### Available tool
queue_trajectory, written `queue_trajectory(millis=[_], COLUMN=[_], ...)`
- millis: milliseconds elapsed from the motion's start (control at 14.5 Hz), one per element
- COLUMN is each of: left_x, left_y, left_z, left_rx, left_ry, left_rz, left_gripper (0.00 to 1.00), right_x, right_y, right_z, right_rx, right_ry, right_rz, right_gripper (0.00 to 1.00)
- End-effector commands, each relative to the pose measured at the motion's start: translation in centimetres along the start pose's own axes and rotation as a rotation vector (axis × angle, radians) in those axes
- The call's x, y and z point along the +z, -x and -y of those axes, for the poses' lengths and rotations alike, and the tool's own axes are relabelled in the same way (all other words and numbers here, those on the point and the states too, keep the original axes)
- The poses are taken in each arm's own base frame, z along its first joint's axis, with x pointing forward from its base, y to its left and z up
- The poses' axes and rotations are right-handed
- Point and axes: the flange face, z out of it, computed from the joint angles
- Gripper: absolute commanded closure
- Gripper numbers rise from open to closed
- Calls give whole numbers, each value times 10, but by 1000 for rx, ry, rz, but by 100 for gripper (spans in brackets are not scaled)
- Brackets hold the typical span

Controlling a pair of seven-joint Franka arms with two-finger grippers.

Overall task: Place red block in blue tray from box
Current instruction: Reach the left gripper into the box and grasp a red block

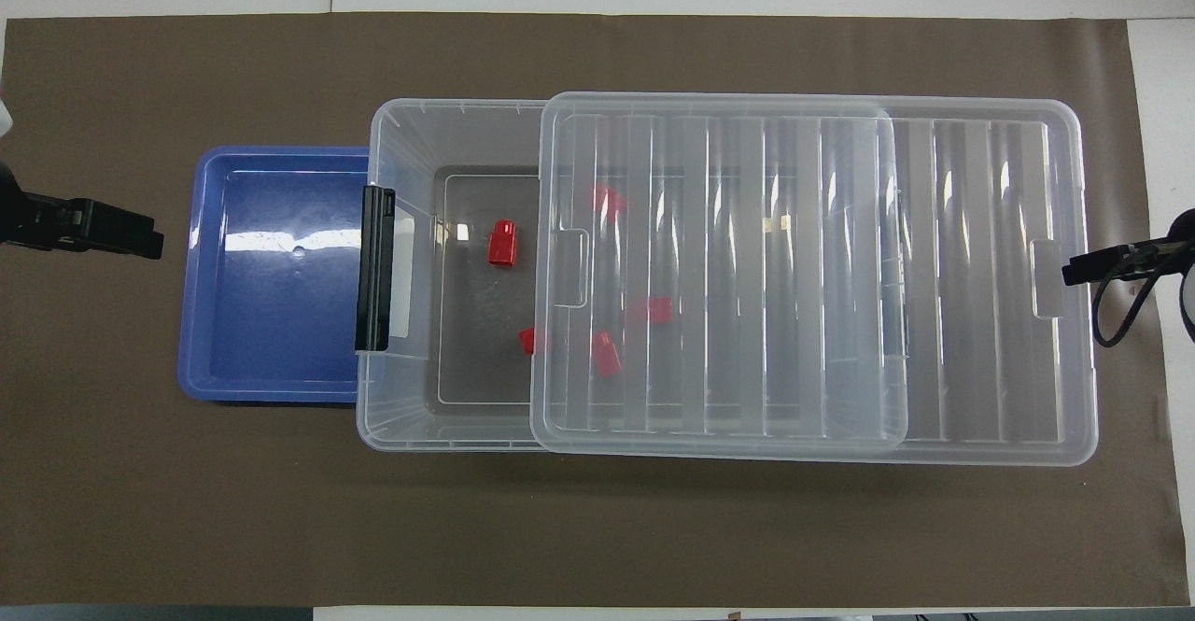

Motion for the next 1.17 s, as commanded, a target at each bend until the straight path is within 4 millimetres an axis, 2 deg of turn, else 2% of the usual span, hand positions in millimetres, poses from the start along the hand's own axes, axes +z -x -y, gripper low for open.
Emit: queue_trajectory(millis=[0, 345, 553, 622, 760, 898, 967, 1105], left_x=[15, 49, 79, 102, 133, 163, 181, 204], left_y=[-5, -11, -16, -24, -36, -45, -49, -55], left_z=[-38, -122, -151, -167, -191, -206, -217, -224], left_rx=[25, 91, 96, 76, 15, -6, -7, -32], left_ry=[-18, -6, 8, 9, 19, 20, 11, 16], left_rz=[-22, -74, -128, -101, -110, -102, -105, -119], left_gripper=[0, 0, 0, 0, 0, 0, 0, 0], right_x=[-2, -2, -3, -8, -26, -55, -71, -94], right_y=[9, 13, 11, 6, -9, -25, -28, -28], right_z=[-16, -30, -29, -25, -18, 1, 13, 30], right_rx=[-23, -21, -23, -24, -30, 6, 34, 46], right_ry=[-3, -1, -4, -3, -2, -10, -13, -16], right_rz=[-19, -21, -21, -23, -14, 14, 28, 38], right_gripper=[0, 0, 0, 0, 0, 0, 0, 0])
